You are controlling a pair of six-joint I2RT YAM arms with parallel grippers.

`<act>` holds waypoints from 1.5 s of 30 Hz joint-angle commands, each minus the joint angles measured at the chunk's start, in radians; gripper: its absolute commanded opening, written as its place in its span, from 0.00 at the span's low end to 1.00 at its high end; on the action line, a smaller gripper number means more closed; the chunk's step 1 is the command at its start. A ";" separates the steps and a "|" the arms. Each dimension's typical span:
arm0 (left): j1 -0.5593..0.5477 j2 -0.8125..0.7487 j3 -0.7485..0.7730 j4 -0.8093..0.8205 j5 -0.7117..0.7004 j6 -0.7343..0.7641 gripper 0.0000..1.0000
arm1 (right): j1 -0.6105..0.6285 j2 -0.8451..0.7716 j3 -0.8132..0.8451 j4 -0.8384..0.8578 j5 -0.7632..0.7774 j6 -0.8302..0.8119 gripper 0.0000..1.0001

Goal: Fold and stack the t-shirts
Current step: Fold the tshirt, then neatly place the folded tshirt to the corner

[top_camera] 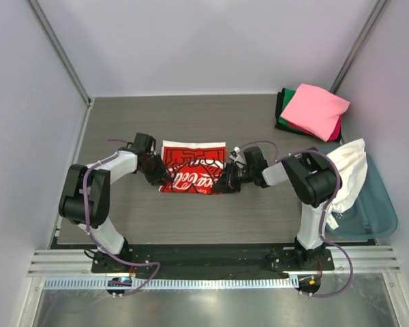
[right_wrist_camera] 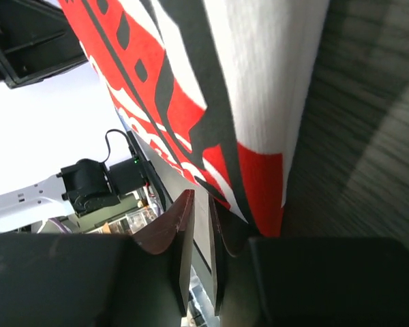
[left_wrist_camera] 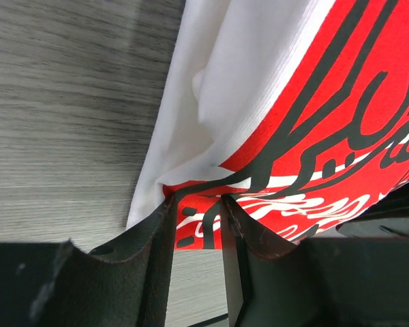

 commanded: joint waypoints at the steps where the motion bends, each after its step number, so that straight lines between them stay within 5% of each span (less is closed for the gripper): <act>1: 0.001 0.027 -0.007 0.009 -0.146 0.037 0.34 | -0.011 0.021 -0.075 -0.079 0.083 -0.064 0.22; 5: 0.002 0.015 0.044 -0.048 -0.180 0.057 0.33 | -0.011 -0.043 -0.114 -0.136 0.089 -0.081 0.32; 8: -0.010 -0.017 0.117 -0.129 -0.209 0.075 0.33 | -0.002 -0.164 -0.112 -0.327 0.167 -0.162 0.43; 15: -0.048 -0.180 0.353 -0.399 -0.330 0.183 0.60 | 0.007 -0.431 0.099 -0.703 0.346 -0.291 0.70; 19: -0.050 -0.301 0.349 -0.501 -0.372 0.242 0.62 | -0.027 -0.451 0.199 -0.739 0.379 -0.324 0.85; 31: -0.054 -0.775 -0.046 -0.355 -0.261 0.200 0.61 | -0.122 -0.016 0.630 -0.750 0.362 -0.437 0.86; 39: -0.056 -0.821 -0.062 -0.340 -0.289 0.210 0.61 | -0.136 0.248 0.820 -0.719 0.337 -0.475 0.82; 45: -0.054 -0.832 -0.065 -0.335 -0.303 0.210 0.61 | -0.093 0.330 0.733 -0.604 0.288 -0.464 0.75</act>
